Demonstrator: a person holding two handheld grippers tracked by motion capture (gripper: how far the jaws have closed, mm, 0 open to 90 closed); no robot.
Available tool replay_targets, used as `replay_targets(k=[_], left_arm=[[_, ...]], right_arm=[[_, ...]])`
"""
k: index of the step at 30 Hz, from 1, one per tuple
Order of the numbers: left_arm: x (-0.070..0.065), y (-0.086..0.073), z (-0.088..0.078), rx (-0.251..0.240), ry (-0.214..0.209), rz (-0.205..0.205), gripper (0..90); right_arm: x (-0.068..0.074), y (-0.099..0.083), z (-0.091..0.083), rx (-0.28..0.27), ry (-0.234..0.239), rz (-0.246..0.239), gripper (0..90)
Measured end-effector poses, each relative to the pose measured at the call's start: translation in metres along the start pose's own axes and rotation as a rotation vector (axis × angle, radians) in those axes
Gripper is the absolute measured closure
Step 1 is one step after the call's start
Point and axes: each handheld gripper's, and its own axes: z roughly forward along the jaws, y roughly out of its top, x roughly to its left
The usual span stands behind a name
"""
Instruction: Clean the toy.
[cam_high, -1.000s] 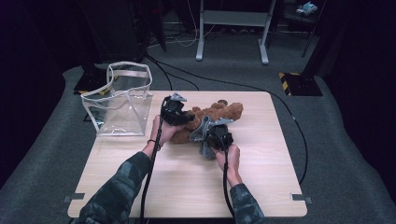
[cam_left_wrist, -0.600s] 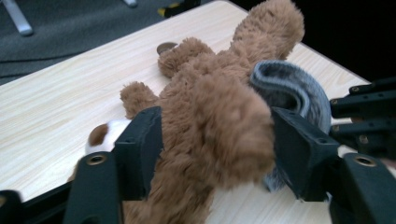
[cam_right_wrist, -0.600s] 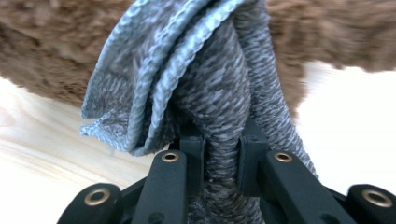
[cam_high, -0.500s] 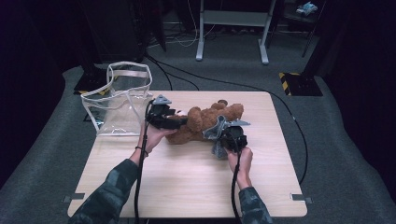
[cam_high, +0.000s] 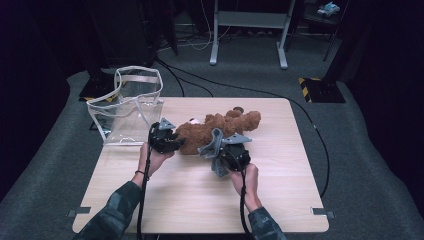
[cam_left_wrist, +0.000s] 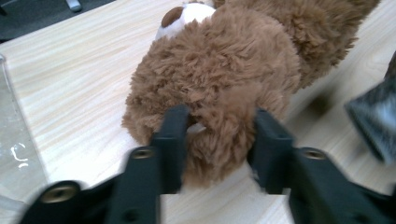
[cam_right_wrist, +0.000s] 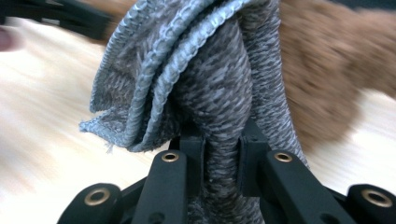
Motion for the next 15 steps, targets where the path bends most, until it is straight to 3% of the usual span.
replay_targets(k=[5,9,12,15], left_arm=[[-0.001,0.001,0.002,-0.003,-0.004,0.006,79.4],[0.002,0.003,0.004,-0.002,-0.017,0.007,81.3],[0.002,0.004,0.004,0.000,-0.017,0.003,81.6],[0.004,0.004,0.004,0.000,-0.021,0.004,81.9]], right_arm=[[0.019,0.016,0.011,-0.005,0.030,-0.050,76.7],[0.028,0.035,0.034,-0.004,0.033,-0.097,76.6],[0.030,0.041,0.043,0.007,0.021,-0.069,76.6],[0.017,0.044,0.051,0.022,-0.026,-0.038,76.6]])
